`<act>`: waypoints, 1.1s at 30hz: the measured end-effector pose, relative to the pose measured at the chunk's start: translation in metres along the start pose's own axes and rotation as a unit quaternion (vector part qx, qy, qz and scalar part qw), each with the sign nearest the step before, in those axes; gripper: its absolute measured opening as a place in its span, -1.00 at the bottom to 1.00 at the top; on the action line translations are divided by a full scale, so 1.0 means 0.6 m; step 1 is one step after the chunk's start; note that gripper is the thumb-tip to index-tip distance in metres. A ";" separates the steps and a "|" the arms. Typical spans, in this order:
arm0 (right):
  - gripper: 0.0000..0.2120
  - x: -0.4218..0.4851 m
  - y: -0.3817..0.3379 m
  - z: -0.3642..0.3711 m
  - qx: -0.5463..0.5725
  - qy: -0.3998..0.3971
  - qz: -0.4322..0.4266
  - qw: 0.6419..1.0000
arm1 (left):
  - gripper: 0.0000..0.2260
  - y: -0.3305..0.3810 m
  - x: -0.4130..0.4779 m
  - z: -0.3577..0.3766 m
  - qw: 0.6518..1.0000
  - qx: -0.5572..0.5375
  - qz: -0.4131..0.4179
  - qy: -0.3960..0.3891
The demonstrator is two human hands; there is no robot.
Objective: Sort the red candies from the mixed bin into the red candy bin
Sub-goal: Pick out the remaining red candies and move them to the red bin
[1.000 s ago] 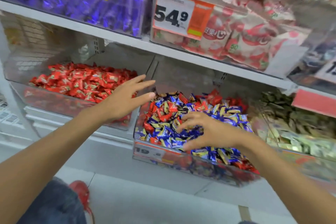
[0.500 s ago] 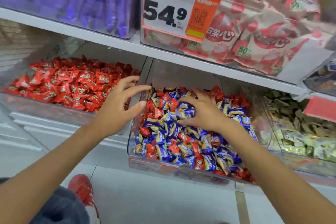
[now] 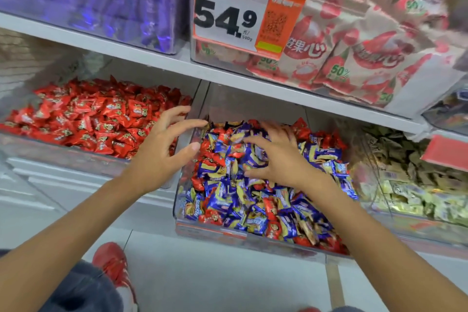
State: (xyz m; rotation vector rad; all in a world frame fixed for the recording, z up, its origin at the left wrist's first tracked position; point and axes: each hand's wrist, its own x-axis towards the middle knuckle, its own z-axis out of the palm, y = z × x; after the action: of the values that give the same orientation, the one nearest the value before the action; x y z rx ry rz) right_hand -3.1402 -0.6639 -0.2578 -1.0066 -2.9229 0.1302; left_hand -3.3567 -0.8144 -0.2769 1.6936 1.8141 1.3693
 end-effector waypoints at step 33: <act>-0.88 -0.180 0.041 -0.045 0.162 0.063 0.023 0.985 | -0.74 0.125 -0.004 0.097 0.957 0.209 0.011 -0.202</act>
State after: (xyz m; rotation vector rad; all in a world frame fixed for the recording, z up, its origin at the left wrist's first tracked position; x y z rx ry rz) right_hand -3.0383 -0.7092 -0.2349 -0.9867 -2.6486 0.5040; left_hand -3.2672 -0.8035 -0.2480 2.0163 1.9234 0.5951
